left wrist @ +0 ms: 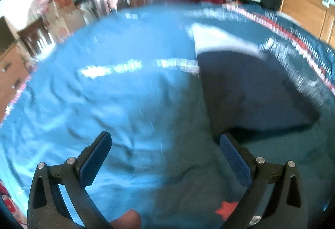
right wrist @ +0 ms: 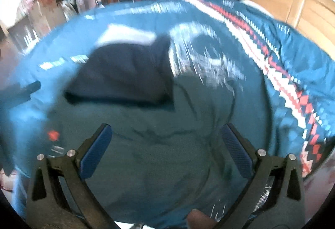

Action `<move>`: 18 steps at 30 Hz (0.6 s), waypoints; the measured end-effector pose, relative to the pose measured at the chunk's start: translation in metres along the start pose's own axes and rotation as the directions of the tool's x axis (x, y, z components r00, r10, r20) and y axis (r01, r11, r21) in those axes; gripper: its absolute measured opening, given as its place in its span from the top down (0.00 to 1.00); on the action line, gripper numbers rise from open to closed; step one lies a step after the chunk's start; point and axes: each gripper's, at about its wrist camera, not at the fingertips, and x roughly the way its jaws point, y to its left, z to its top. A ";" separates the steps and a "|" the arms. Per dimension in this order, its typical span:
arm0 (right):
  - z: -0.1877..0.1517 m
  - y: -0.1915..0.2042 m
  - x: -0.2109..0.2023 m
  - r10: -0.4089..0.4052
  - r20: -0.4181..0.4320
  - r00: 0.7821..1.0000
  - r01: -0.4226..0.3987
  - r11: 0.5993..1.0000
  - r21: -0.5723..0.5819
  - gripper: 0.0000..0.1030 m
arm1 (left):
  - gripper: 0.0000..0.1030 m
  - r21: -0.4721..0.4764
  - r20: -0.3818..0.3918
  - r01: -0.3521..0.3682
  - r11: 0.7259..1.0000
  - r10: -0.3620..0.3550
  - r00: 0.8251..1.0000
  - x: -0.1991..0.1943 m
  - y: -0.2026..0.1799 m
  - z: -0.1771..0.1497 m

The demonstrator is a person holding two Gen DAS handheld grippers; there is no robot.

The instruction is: Fold large clothes

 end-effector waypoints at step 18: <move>0.066 0.045 -0.117 0.013 0.216 0.976 -0.013 1.000 0.000 0.00 | 0.00 0.018 0.377 0.268 0.963 -0.254 0.891 -0.254 -0.019 0.066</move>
